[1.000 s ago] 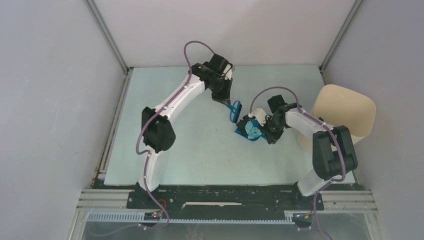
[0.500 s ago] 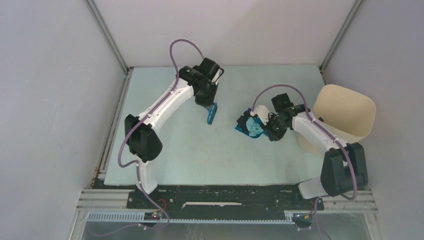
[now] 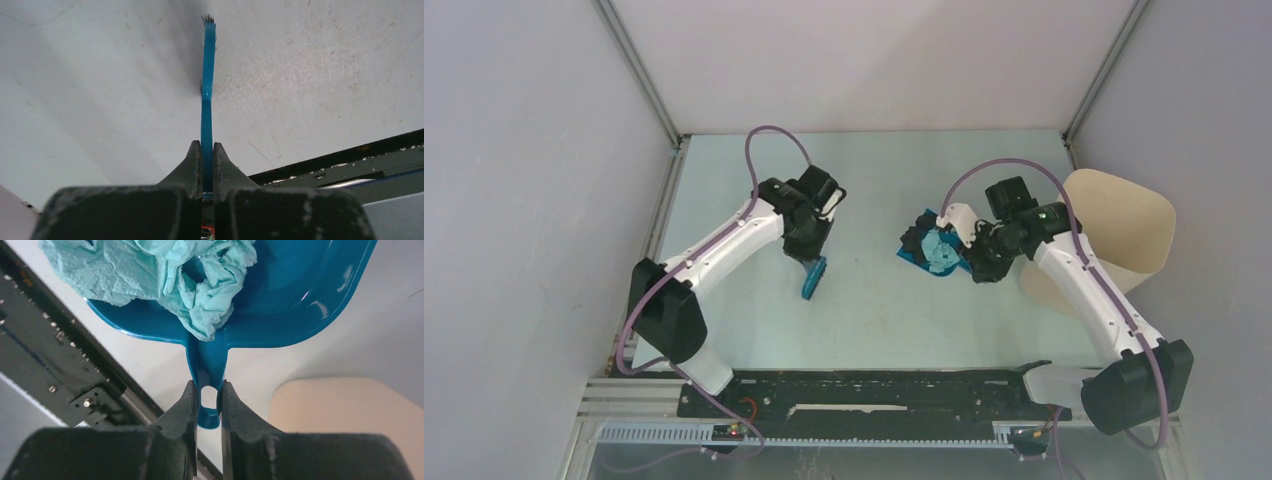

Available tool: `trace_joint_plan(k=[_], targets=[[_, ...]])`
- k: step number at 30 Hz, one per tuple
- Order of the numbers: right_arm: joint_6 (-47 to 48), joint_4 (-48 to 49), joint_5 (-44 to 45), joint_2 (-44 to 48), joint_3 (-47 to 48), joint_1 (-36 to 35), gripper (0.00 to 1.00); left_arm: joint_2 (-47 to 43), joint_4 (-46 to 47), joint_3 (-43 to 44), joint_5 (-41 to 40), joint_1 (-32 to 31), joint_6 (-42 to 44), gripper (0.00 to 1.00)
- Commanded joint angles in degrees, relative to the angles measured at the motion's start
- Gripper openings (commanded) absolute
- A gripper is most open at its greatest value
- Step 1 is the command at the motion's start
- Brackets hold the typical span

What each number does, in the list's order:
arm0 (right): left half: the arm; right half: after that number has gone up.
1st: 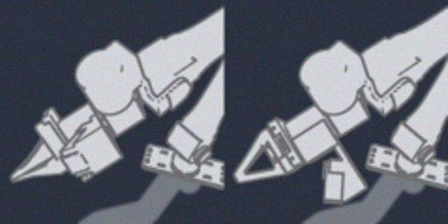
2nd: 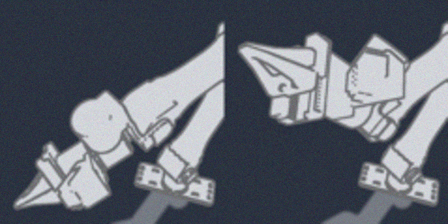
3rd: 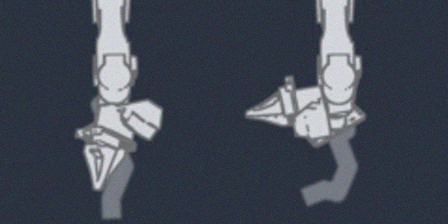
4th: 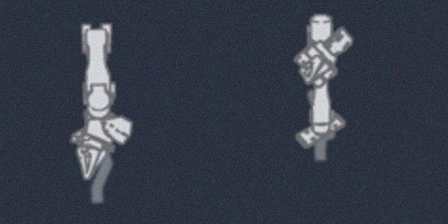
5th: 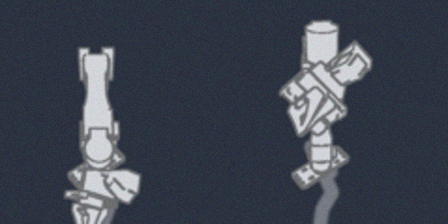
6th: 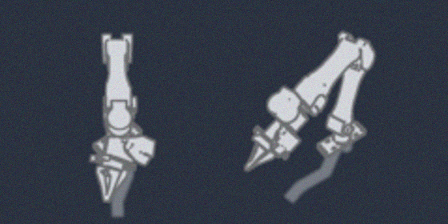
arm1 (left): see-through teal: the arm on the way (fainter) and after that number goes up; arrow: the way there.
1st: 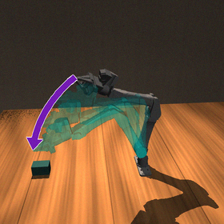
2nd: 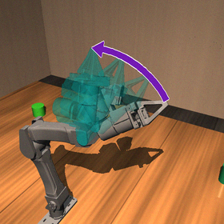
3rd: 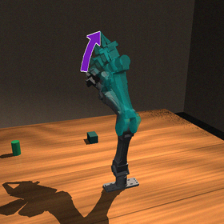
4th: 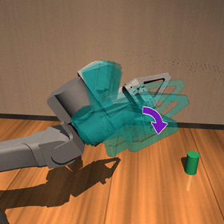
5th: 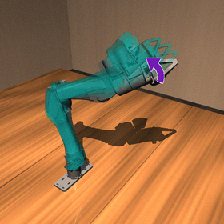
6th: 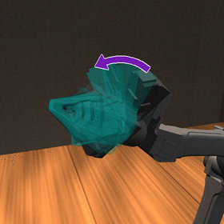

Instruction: Sweep away the paper scraps from the table

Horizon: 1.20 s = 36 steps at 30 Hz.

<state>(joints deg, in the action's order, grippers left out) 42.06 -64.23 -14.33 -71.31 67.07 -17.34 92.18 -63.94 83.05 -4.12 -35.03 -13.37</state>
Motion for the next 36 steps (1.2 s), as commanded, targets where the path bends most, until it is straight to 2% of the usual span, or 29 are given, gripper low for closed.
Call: trace_joint_plan(k=[1, 6, 14, 22, 26, 32, 36], targets=[[-0.21, -8.75, -2.5, 2.36, 4.87, 0.31, 0.0, -0.34, 7.45, -3.71, 5.05, -0.29, 1.31, 0.0], [-0.32, -11.09, -2.61, 5.21, 7.68, 0.76, 0.0, -0.65, 12.48, -8.04, 4.78, -0.39, 2.19, 0.0], [0.35, -15.36, -5.02, 5.65, 14.79, 5.27, 0.0, 1.92, 13.34, -9.13, 8.55, -0.39, 2.11, 0.0], [2.62, -22.8, -11.39, 1.12, 28.66, 17.54, 0.0, 2.18, 13.49, -9.39, 9.69, -0.44, 2.27, 0.0], [1.62, -23.69, -10.43, -0.75, 32.07, 23.38, 0.0, 2.82, 12.98, -9.39, 9.83, -0.54, 2.29, 0.0], [2.56, -27.58, -15.02, -3.38, 36.15, 33.5, 0.0, 1.7, 13.82, -9.48, 10.44, -1.01, 2.64, 0.0], [4.25, -27.53, -12.62, -3.62, 37.88, 37.5, 0.0, 1.86, 14.0, -9.26, 13.06, -1.05, 2.43, 0.0]])
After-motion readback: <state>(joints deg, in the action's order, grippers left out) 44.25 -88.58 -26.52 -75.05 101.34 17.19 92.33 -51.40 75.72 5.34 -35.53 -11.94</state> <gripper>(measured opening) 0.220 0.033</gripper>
